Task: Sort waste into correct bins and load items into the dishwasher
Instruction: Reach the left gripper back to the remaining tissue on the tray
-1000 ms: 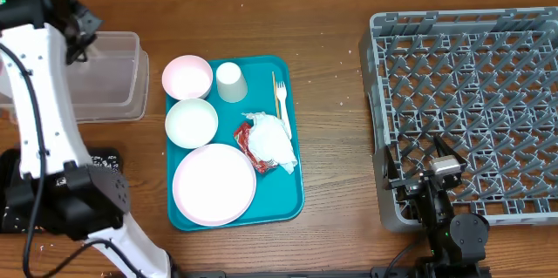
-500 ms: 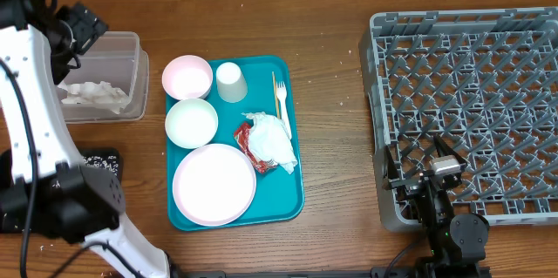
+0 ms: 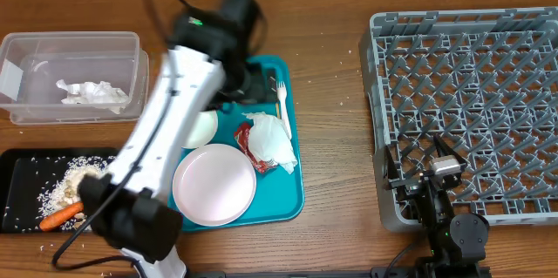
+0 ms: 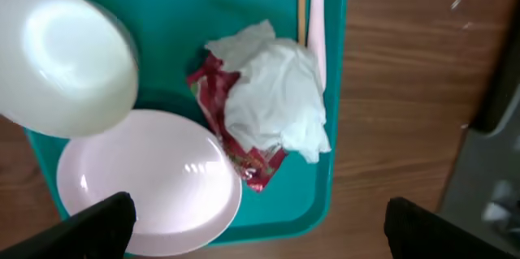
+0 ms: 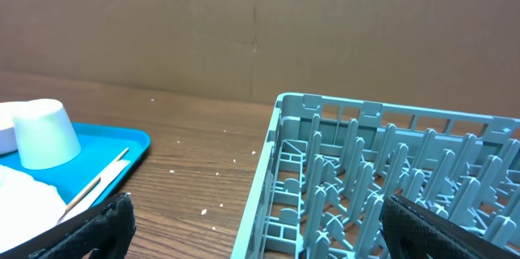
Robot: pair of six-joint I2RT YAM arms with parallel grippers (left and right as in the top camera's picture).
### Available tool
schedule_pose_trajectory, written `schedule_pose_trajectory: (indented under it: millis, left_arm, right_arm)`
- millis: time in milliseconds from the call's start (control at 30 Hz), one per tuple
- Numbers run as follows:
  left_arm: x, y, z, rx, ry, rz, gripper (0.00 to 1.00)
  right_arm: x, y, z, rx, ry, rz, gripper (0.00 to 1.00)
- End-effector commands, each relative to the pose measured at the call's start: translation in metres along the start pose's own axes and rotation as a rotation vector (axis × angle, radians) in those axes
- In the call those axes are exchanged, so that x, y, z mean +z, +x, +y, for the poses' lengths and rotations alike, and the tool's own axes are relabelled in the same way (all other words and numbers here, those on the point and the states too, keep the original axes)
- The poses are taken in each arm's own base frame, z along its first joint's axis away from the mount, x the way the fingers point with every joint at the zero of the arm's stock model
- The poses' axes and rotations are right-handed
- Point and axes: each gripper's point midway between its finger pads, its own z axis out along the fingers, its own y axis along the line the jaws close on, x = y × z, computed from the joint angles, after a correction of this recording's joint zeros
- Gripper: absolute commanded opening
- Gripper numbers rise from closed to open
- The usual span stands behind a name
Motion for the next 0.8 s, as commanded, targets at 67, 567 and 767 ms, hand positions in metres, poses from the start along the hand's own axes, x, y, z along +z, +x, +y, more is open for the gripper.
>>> schedule_pose_trajectory:
  millis: [67, 567, 767]
  left_arm:
    - [0.058, 0.004, -0.007, 0.035, -0.076, -0.014, 1.0]
    - [0.132, -0.009, -0.002, -0.126, -0.015, -0.112, 0.96]
    - [0.137, -0.022, 0.001, -0.087, -0.032, -0.183, 0.89]
  right_arm:
    - [0.0, 0.002, -0.003, 0.007, 0.013, -0.001, 1.0]
    - [0.0, 0.002, -0.003, 0.007, 0.013, -0.001, 1.0]
    - [0.0, 0.002, -0.003, 0.007, 0.013, -0.001, 1.0]
